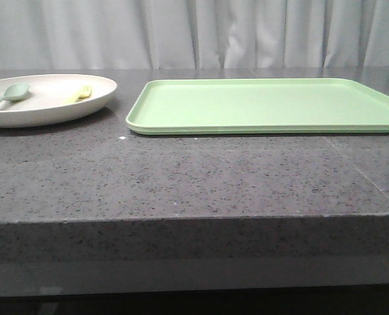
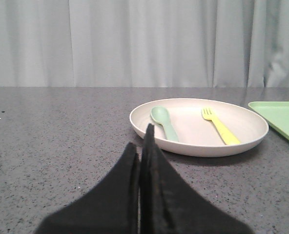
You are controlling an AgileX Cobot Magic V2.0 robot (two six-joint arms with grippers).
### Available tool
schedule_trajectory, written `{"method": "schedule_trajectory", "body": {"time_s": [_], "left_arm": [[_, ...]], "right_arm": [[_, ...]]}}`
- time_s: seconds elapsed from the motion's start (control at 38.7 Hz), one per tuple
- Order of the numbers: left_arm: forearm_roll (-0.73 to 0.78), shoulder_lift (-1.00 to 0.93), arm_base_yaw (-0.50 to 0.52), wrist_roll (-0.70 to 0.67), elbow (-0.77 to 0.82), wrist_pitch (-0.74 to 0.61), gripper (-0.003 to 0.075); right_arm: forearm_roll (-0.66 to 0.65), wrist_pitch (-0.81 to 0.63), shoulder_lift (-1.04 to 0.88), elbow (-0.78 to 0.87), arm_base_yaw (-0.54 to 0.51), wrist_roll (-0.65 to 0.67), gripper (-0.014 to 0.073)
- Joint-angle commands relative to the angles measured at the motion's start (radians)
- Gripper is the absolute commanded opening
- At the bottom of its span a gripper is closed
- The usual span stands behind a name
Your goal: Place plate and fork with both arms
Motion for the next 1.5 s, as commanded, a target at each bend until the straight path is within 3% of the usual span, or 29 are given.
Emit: {"method": "schedule_trajectory", "body": {"time_s": [0.0, 0.52, 0.93, 1.16, 1.47], "left_arm": [[-0.006, -0.020, 0.001, -0.006, 0.003, -0.075, -0.0018], [-0.006, -0.020, 0.001, -0.006, 0.003, -0.077, -0.0018], [-0.006, -0.020, 0.001, -0.006, -0.046, -0.259, -0.0018], [-0.006, 0.031, 0.001, -0.006, -0.319, -0.041, -0.0018], [-0.006, 0.300, 0.001, -0.006, -0.704, 0.346, -0.0018]], "right_arm": [[-0.009, -0.078, -0.018, -0.004, -0.003, -0.005, -0.0068], [-0.009, -0.078, -0.018, -0.004, -0.003, -0.005, -0.0068], [-0.009, -0.059, -0.018, -0.056, -0.003, -0.005, -0.0068], [-0.009, 0.138, 0.010, -0.279, -0.004, -0.005, -0.0068], [-0.009, 0.354, 0.290, -0.582, -0.004, -0.005, -0.0068]]}}
